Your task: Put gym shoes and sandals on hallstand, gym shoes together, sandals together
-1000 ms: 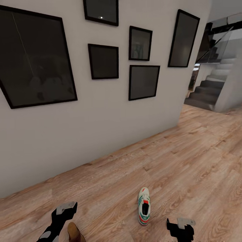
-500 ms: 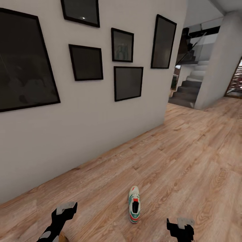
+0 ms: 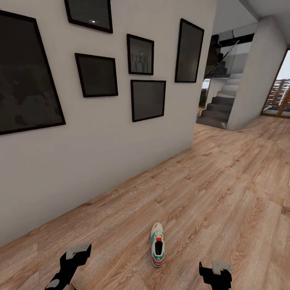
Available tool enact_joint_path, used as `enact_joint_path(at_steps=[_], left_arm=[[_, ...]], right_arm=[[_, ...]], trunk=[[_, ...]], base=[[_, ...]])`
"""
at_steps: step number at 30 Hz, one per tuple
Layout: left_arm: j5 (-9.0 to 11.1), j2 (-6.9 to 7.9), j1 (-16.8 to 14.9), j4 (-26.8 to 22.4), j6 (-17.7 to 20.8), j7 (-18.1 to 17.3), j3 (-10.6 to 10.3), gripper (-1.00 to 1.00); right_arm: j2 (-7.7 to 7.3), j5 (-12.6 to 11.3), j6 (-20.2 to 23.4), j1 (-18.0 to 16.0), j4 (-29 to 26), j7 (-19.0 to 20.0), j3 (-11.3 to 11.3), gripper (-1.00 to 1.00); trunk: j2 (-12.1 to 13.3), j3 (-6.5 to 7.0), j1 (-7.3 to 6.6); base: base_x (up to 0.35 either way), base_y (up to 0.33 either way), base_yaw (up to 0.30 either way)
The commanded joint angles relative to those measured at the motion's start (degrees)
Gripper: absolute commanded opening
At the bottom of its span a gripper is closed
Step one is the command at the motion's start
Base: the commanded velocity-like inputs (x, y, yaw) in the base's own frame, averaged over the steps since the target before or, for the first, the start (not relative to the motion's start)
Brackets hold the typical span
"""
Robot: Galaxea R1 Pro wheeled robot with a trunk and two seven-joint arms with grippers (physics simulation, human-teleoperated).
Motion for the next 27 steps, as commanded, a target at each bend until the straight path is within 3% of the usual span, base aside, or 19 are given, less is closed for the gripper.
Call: enact_joint_path(at_steps=[1,8,16,27], left_arm=[[0.51,0.02,0.3,0.39,-0.16,-0.06,-0.12,1.0],[0.36,-0.13,2.25,0.92,-0.18,0.24,-0.31,1.0],[0.42,-0.07,2.41,0.8,-0.22,0.17,-0.35,1.0],[0.48,0.0,2.49,0.49,-0.27,0.0,-0.27,1.0]], right_arm=[[0.34,-0.24,-0.55,-0.02,0.38,0.01,0.0,1.0],[1.28,-0.24,-0.65,0.0,0.8,0.03,-0.02,1.0],[1.48,-0.24,-0.76,0.0,0.79,-0.03,-0.02,1.0],[1.15,-0.24,-0.78,0.0,0.85,-0.09,-0.03,1.0]], trunk=[[-0.02,-0.05,-0.01],[-0.02,-0.05,-0.01],[-0.02,-0.05,-0.01],[-0.02,-0.05,-0.01]], base=[[0.0,0.0,0.0],[0.0,0.0,0.0],[0.0,0.0,0.0],[0.0,0.278,0.0]])
